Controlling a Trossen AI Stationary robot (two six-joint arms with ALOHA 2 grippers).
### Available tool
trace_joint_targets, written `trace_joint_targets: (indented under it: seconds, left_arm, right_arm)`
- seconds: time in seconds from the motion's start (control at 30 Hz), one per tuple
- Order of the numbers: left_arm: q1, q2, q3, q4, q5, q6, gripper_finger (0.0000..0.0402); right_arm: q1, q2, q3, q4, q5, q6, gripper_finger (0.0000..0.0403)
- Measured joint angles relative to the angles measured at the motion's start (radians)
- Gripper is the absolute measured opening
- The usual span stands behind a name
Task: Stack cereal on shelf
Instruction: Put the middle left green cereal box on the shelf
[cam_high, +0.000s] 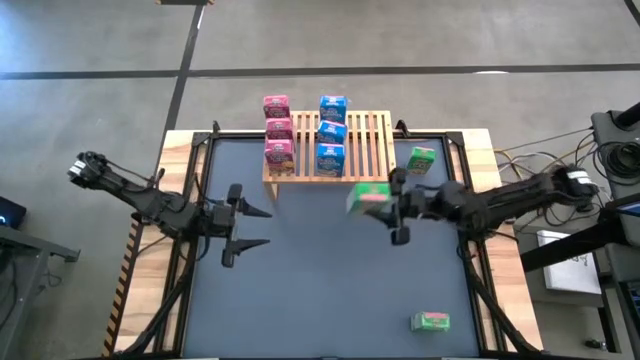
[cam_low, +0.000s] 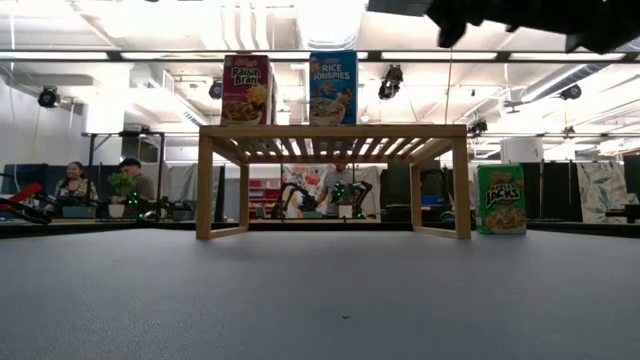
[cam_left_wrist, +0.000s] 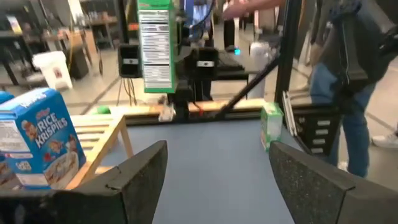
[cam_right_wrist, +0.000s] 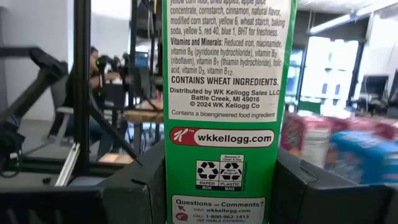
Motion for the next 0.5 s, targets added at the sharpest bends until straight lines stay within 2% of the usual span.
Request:
trace_joint_targets:
  seconds: [0.13,0.23,0.37,0.5]
  left_arm:
    - [0.000,-0.015,-0.085,0.138,0.002,0.047,0.0265]
    - [0.000,-0.025,-0.122,0.202,0.001,0.075,0.0265]
    - [0.001,-0.030,-0.163,0.246,0.002,0.110,0.0265]
    - [0.001,-0.037,-0.193,0.291,0.002,0.142,0.0265]
  right_arm:
    - [-0.133,-0.122,-0.048,-0.025,-0.044,0.022,0.0178]
    - [-0.232,-0.175,-0.050,-0.105,-0.049,0.039,0.0178]
    - [-0.368,-0.197,-0.050,-0.186,-0.097,0.046,0.0178]
    - [-0.513,-0.182,-0.050,-0.188,-0.217,0.082,0.0178]
